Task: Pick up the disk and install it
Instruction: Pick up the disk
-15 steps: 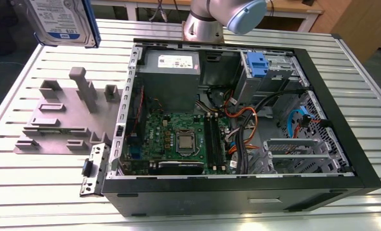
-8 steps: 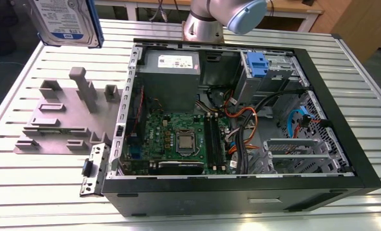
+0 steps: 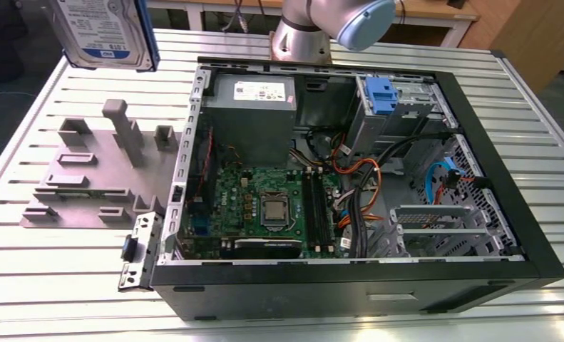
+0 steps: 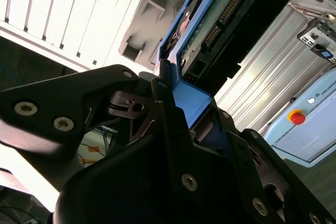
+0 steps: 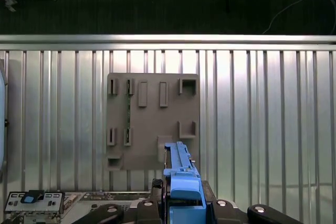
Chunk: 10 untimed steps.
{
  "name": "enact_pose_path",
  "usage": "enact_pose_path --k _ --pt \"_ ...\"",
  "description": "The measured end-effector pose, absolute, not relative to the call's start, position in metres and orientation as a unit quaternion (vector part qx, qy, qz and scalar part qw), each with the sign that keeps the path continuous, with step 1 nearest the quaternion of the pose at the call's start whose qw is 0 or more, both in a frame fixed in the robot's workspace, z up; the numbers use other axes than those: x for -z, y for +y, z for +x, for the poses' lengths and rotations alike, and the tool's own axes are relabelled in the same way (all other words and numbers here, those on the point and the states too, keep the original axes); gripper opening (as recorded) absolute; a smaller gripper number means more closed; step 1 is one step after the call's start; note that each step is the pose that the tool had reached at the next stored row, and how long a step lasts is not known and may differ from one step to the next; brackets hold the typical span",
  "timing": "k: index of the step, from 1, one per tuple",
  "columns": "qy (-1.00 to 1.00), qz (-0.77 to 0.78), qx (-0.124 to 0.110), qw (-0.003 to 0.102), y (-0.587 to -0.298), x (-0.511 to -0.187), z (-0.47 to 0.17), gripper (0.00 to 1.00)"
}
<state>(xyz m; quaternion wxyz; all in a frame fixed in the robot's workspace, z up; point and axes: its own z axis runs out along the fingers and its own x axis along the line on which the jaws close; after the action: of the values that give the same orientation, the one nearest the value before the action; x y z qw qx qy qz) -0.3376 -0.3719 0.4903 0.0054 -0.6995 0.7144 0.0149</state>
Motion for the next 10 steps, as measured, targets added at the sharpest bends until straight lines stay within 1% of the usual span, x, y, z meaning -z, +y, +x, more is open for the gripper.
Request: enact_pose_path --k 10 --pt "0.714 -0.700 -0.015 0.005 -0.3719 -0.4902 -0.3271 0.36"
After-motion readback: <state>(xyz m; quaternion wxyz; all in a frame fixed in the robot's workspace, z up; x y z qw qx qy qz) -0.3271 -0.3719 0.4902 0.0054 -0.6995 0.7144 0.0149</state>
